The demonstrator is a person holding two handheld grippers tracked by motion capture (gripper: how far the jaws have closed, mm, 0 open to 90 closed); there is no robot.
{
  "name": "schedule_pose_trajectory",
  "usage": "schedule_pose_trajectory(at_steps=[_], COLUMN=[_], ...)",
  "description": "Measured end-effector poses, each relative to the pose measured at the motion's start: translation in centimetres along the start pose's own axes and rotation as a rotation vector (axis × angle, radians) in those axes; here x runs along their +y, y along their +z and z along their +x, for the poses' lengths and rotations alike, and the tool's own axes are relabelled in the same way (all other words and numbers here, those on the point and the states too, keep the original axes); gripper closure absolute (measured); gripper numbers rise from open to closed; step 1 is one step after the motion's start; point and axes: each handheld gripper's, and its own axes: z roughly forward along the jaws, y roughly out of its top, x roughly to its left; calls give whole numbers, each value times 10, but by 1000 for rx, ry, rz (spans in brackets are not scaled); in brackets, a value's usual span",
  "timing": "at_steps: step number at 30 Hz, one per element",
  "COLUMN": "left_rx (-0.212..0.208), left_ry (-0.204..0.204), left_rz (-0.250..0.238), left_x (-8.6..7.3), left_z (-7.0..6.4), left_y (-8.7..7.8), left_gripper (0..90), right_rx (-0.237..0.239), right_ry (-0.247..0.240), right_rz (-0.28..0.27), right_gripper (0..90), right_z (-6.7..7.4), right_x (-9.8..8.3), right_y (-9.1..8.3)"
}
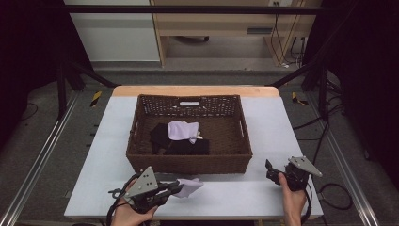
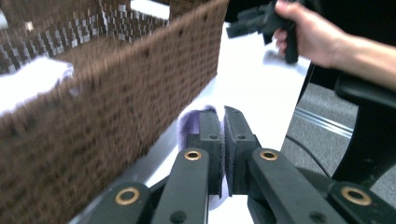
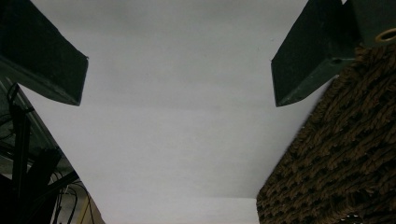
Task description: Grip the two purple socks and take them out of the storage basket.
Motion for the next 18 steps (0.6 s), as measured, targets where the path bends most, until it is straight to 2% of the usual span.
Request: schedule_pose_trajectory(at_steps=[5, 10, 12, 14, 17, 18], left_rx=[10, 33, 34, 40, 53, 53], left_ry=[-46, -38, -40, -43, -42, -42], left_rz=[90, 129, 126, 113, 65, 65], left_x=[-24, -33, -33, -32, -23, -23], left_z=[10, 16, 16, 15, 14, 14], left_y=[17, 26, 26, 25, 15, 15], left_gripper=[865, 832, 823, 766, 721, 702], right_rx=[-1, 1, 0, 0, -2, -2], right_ry=[2, 2, 2, 0, -1, -1], right_rz=[0, 2, 1, 1, 0, 0], right_gripper=[43, 43, 43, 43, 43, 43], right_z=[0, 1, 1, 1, 1, 1], right_x=[0, 0, 0, 0, 0, 0], right_y=[0, 0, 0, 0, 0, 0])
